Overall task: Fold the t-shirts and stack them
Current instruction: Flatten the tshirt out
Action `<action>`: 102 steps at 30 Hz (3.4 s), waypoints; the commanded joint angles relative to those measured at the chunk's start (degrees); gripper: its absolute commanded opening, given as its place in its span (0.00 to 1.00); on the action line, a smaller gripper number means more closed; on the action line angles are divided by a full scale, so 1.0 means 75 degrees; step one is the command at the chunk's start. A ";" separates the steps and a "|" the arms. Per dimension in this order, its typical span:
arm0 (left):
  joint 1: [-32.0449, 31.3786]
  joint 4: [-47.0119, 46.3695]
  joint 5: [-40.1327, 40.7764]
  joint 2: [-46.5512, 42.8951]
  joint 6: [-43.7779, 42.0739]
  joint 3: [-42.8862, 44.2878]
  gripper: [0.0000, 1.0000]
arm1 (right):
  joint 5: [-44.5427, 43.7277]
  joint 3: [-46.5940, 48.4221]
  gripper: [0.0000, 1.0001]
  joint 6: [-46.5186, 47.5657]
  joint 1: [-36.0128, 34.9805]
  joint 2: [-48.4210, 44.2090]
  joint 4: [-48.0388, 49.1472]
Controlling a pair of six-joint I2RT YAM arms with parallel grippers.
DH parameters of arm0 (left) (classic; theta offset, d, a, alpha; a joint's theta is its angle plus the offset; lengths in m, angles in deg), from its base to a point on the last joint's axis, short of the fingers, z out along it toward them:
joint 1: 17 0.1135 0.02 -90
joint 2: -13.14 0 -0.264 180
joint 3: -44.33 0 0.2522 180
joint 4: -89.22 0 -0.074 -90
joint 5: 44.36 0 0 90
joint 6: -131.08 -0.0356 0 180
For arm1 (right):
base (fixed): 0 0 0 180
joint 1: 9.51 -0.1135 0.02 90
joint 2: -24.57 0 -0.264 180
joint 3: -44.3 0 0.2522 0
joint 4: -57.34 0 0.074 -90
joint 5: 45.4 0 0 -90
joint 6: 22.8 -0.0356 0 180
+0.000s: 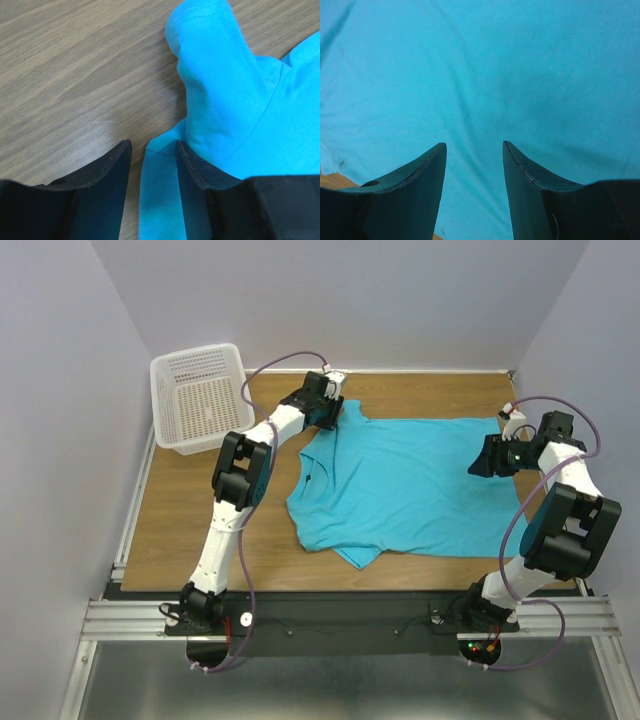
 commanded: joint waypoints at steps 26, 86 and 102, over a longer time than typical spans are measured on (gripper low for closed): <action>-0.0111 0.0548 0.0142 -0.1125 -0.0337 -0.0694 0.00 | -0.3339 0.7167 0.61 -0.2477 -0.0514 0.5634 0.0708; 0.1483 -0.1350 -0.1603 -0.3751 0.0565 -0.2921 0.00 | -0.1994 0.7171 0.01 -0.4001 -0.0608 0.4394 0.1868; 0.1729 -0.2862 -0.0751 -0.9124 0.0577 -0.5463 0.00 | -0.1148 0.5026 0.00 -0.3860 0.0071 -0.0898 0.2021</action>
